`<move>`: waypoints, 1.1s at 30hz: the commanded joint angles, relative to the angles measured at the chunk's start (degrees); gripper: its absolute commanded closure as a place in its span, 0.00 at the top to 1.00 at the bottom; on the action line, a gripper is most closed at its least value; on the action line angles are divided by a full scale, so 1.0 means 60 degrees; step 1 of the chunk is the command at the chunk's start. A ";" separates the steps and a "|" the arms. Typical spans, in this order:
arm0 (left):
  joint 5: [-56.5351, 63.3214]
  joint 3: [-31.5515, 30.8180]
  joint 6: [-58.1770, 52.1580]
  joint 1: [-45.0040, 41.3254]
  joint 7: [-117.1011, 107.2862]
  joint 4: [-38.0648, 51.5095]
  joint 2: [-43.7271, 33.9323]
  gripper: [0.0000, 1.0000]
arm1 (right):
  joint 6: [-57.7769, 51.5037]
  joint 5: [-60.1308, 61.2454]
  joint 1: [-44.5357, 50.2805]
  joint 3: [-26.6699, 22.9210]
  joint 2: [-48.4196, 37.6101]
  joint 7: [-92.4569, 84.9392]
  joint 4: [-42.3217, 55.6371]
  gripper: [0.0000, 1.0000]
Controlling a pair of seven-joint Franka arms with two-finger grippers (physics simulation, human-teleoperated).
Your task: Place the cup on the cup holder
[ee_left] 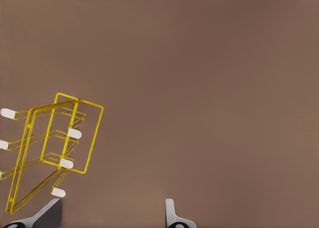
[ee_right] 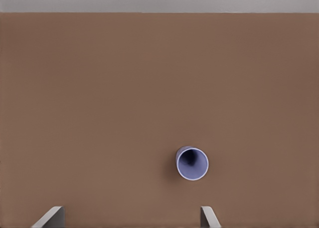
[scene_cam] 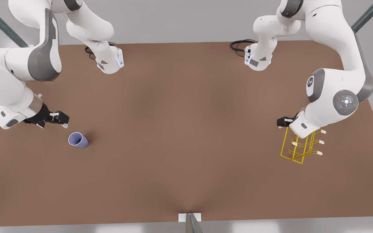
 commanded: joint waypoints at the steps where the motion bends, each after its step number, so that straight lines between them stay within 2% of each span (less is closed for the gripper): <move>1: 0.0225 -0.0016 0.0494 -0.0017 -0.0364 0.0024 -0.0022 1.00 | -0.0393 0.0003 0.0355 -0.0012 -0.0056 0.0413 0.0016 1.00; 6: 0.0240 -0.0016 0.0217 -0.0032 -0.0319 -0.0196 0.0007 1.00 | -0.0847 0.0018 0.0253 0.0003 0.0588 0.0516 -0.0145 1.00; 10: 0.0327 -0.0045 -0.0927 -0.0940 -0.0539 -0.0152 0.0198 1.00 | -0.0627 0.0003 0.0238 -0.0012 0.0999 0.0516 -0.0101 1.00; 13: 0.0239 -0.0250 -0.1747 -0.1174 -0.0920 -0.0122 0.0081 1.00 | 0.0764 0.0032 0.0252 0.0018 0.0955 0.0560 -0.1345 1.00; 15: 0.0254 -0.0280 -0.1645 -0.1160 -0.0994 0.0038 0.0169 1.00 | 0.1832 0.0003 0.0150 0.0003 0.0984 0.0604 -0.2356 1.00; 17: 0.0313 -0.0324 -0.1660 -0.1204 -0.1183 0.0097 0.0124 1.00 | 0.2417 -0.0085 -0.0040 -0.0012 0.1379 0.0662 -0.2503 1.00; 21: 0.0313 -0.0294 -0.1000 -0.1218 -0.1170 0.0595 0.0505 1.00 | 0.5217 -0.0129 -0.0026 -0.0026 0.0955 0.2170 -0.4393 1.00; 24: 0.0342 -0.0280 -0.1059 -0.1277 -0.1140 0.0800 0.0505 1.00 | 0.5130 -0.1022 0.0018 -0.0012 0.0970 0.2317 -0.4569 1.00; 33: 0.0342 -0.0250 -0.0634 -0.1379 -0.1931 0.0537 0.0930 1.00 | 0.6067 -0.1052 0.0106 0.0003 0.1116 0.3299 -0.5404 1.00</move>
